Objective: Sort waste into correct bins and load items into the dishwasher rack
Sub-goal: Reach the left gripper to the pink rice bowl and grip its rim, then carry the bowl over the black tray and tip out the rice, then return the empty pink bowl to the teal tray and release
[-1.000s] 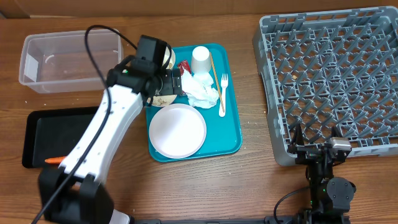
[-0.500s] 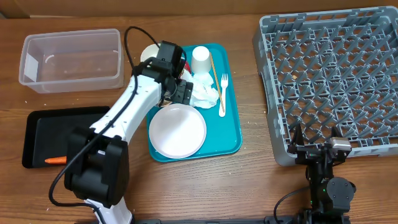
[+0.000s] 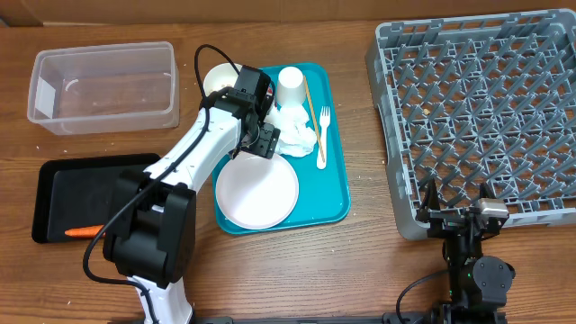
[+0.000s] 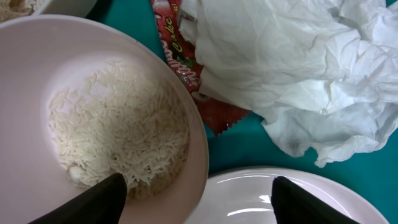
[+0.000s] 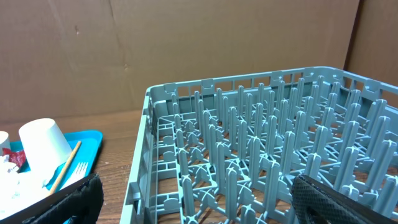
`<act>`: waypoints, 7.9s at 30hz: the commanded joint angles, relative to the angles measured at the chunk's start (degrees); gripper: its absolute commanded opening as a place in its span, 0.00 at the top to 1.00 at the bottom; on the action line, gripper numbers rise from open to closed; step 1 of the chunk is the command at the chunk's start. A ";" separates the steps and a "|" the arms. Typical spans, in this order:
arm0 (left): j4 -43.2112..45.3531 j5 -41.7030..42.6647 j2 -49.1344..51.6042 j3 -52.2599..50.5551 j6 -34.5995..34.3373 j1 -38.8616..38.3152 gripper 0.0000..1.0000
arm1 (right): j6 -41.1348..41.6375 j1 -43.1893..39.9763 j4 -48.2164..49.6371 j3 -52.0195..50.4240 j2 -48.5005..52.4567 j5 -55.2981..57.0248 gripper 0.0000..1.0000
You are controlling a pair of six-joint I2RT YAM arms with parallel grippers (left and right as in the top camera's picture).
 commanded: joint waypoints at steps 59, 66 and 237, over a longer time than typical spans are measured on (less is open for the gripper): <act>1.05 -3.28 2.05 -0.33 3.30 -0.55 0.91 | -0.07 -0.17 0.35 -0.59 -0.46 0.35 0.00; 0.74 -3.28 1.88 1.31 3.26 -0.55 0.96 | -0.07 -0.17 0.35 -0.59 -0.46 0.35 0.00; 34.73 2.27 -8.26 -19.58 -9.86 -3.50 0.45 | -0.07 -0.17 0.35 -0.59 -0.46 0.37 0.00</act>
